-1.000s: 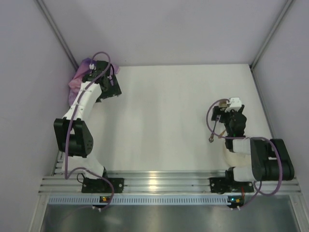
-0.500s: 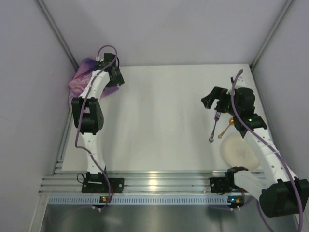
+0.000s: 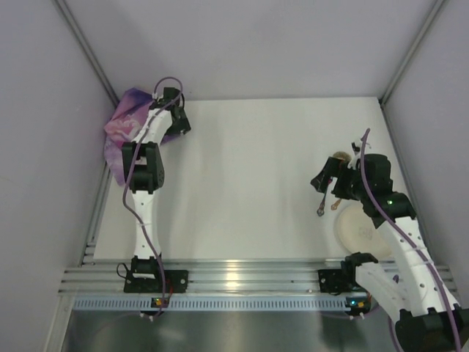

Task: Set the dinner table for one person

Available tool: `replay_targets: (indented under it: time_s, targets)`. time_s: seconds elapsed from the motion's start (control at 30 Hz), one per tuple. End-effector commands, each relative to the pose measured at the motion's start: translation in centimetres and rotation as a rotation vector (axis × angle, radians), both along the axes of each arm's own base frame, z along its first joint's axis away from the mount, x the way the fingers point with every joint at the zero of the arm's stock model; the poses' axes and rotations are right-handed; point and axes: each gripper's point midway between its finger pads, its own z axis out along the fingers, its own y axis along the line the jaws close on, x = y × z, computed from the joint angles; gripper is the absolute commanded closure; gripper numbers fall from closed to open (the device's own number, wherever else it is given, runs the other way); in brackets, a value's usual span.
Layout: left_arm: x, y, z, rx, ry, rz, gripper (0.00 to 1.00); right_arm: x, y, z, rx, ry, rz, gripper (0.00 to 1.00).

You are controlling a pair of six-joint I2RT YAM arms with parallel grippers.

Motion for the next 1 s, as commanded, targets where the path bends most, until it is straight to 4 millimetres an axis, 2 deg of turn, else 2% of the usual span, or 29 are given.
replay_targets:
  time_s: [0.0, 0.13, 0.2, 0.23, 0.3, 0.43, 0.53, 0.57, 0.63, 0.67, 0.7, 0.77, 0.83, 0.87, 0.9, 0.93, 0.97]
  targets:
    - [3.3, 1.3, 3.0, 0.007, -0.141, 0.028, 0.03, -0.6, -0.3, -1.0, -0.012, 0.043, -0.015, 0.00]
    - [3.3, 2.6, 1.3, -0.007, -0.109, 0.048, 0.04, -0.2, -0.5, -1.3, -0.039, 0.060, -0.014, 0.00]
    - [2.9, 2.6, 0.3, -0.020, -0.087, 0.047, 0.04, 0.0, -0.7, -1.2, -0.054, 0.061, -0.016, 0.00]
    - [2.7, 4.1, -0.2, -0.024, -0.078, 0.071, 0.06, 0.1, -0.8, -1.1, -0.056, 0.059, -0.019, 0.00]
    - [2.2, 4.3, -1.2, -0.044, -0.054, 0.073, 0.07, 0.4, -0.9, -0.9, -0.062, 0.055, -0.022, 0.00]
    - [1.6, 4.9, -2.6, -0.082, -0.021, 0.076, 0.21, 0.6, -1.0, -0.7, -0.070, 0.054, -0.025, 0.00]
    - [1.3, 4.6, -3.1, -0.111, -0.005, 0.063, 0.41, 0.7, -1.1, -0.6, -0.074, 0.049, -0.026, 0.00]
    - [1.2, 4.4, -3.4, -0.123, 0.000, 0.056, 0.52, 0.6, -1.0, -0.6, -0.077, 0.049, -0.022, 0.00]
    - [1.2, 3.3, -3.5, -0.172, 0.005, 0.027, 0.68, 0.6, -1.1, -0.5, -0.078, 0.044, -0.023, 0.00]
    - [1.0, 3.0, -3.8, -0.189, 0.011, 0.017, 0.90, 0.5, -1.1, -0.4, -0.080, 0.041, -0.022, 0.00]
    - [0.8, 2.5, -3.8, -0.210, 0.017, 0.004, 1.00, 0.5, -1.2, -0.5, -0.081, 0.042, -0.024, 0.00]
    - [0.4, 1.5, -3.9, -0.251, 0.031, -0.007, 1.00, 0.4, -1.1, -0.4, -0.079, 0.037, -0.019, 0.00]
    - [0.3, 0.1, -2.7, -0.276, 0.011, -0.041, 1.00, 0.3, -1.0, -0.3, -0.075, 0.033, -0.014, 0.00]
    - [-0.6, -1.2, -2.9, -0.303, 0.033, -0.076, 1.00, 0.3, -0.9, -0.1, -0.071, 0.030, -0.009, 0.00]
    - [-0.6, -2.5, -1.2, -0.303, 0.007, -0.113, 1.00, 0.4, -0.9, 0.0, -0.070, 0.027, -0.007, 0.00]
    - [-1.5, -4.6, -1.4, -0.296, 0.028, -0.175, 1.00, 0.4, -0.9, 0.1, -0.071, 0.025, -0.004, 0.00]
    - [-1.9, -5.7, -0.8, -0.292, 0.027, -0.212, 1.00, 0.5, -0.9, 0.3, -0.071, 0.020, -0.004, 0.00]
